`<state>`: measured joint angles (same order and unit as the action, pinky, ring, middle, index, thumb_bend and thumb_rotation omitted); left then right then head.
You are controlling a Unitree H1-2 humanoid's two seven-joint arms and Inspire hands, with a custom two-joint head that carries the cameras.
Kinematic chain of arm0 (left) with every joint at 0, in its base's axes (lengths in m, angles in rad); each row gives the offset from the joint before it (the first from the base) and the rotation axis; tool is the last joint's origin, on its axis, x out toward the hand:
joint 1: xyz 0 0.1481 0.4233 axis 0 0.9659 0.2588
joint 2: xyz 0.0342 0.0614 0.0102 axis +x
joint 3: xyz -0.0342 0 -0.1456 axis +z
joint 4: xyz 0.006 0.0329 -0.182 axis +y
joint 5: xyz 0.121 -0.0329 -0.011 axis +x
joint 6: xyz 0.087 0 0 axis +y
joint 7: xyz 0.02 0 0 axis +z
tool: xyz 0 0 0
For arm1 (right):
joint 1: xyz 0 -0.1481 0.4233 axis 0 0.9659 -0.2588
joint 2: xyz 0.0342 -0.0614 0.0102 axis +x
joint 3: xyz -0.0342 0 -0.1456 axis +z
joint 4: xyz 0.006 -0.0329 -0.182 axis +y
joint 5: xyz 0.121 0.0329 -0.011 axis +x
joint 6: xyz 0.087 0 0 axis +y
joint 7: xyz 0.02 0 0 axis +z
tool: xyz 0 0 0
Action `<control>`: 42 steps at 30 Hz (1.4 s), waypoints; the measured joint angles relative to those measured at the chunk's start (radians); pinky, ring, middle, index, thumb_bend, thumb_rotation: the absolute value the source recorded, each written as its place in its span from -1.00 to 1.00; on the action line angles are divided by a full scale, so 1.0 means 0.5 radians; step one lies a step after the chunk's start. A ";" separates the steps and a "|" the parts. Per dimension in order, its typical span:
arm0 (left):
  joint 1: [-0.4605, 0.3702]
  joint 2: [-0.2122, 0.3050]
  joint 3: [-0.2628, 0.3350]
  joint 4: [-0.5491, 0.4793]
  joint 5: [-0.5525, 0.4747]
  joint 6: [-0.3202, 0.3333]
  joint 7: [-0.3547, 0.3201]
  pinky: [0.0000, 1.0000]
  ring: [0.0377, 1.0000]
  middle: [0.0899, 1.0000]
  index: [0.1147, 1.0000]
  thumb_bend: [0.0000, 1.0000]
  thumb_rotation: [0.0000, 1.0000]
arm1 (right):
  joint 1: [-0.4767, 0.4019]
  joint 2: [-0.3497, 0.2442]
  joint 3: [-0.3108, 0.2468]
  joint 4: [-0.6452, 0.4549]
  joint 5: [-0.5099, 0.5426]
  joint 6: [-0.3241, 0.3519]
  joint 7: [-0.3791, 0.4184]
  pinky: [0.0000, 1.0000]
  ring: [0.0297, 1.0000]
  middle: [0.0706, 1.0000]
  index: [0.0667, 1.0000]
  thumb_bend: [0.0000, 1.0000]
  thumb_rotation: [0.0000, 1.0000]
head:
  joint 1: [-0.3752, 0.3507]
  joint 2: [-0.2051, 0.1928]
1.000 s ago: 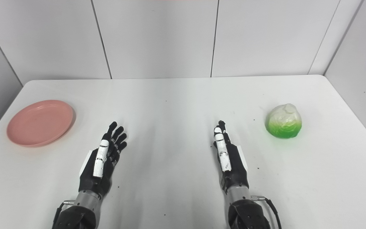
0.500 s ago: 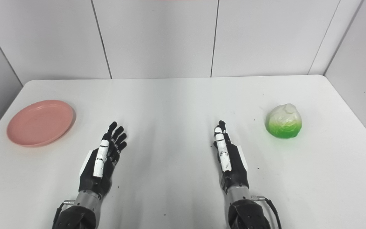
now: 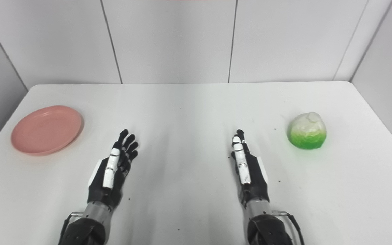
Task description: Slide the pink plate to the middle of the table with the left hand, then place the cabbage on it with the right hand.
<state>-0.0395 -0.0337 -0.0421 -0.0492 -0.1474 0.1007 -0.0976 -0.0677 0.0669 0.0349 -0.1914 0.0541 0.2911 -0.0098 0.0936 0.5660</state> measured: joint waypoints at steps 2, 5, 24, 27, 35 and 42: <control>-0.009 -0.024 -0.008 0.033 0.013 -0.037 0.009 0.99 0.95 0.97 0.98 -0.07 0.99 | 0.000 -0.021 -0.016 0.006 0.038 -0.006 0.014 1.00 1.00 1.00 1.00 -0.67 1.00 | 0.162 -0.064; -0.024 -0.063 -0.044 0.080 0.041 -0.089 0.017 1.00 0.97 0.99 0.99 -0.09 1.00 | -0.002 -0.052 -0.031 0.010 0.071 -0.009 0.044 1.00 1.00 1.00 1.00 -0.68 1.00 | 0.232 -0.095; -0.097 -0.169 -0.105 0.213 0.172 -0.194 0.044 1.00 0.98 0.98 0.98 -0.15 1.00 | -0.001 -0.122 -0.063 0.023 0.124 -0.023 0.091 1.00 1.00 1.00 1.00 -0.77 1.00 | 0.451 -0.181; -0.097 -0.169 -0.106 0.212 0.176 -0.194 0.044 1.00 0.98 0.98 0.98 -0.16 1.00 | -0.001 -0.121 -0.063 0.023 0.127 -0.023 0.091 1.00 1.00 1.00 1.00 -0.78 1.00 | 0.448 -0.175; -0.095 -0.167 -0.103 0.189 0.175 -0.189 0.040 0.97 0.96 0.98 0.96 -0.11 1.00 | 0.000 -0.122 -0.064 0.014 0.128 -0.022 0.089 1.00 1.00 1.00 1.00 -0.78 1.00 | 0.463 -0.147; -0.085 -0.143 -0.085 0.087 0.175 -0.069 0.035 0.98 0.93 0.94 0.92 -0.03 1.00 | 0.000 -0.138 -0.064 0.012 0.124 -0.022 0.090 1.00 1.00 1.00 1.00 -0.76 1.00 | 0.472 -0.129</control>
<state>-0.0822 -0.1049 -0.0848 -0.0059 -0.0599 0.0660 -0.0801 -0.0677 -0.0020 0.0032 -0.1854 0.1160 0.2803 0.0352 0.3298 0.5016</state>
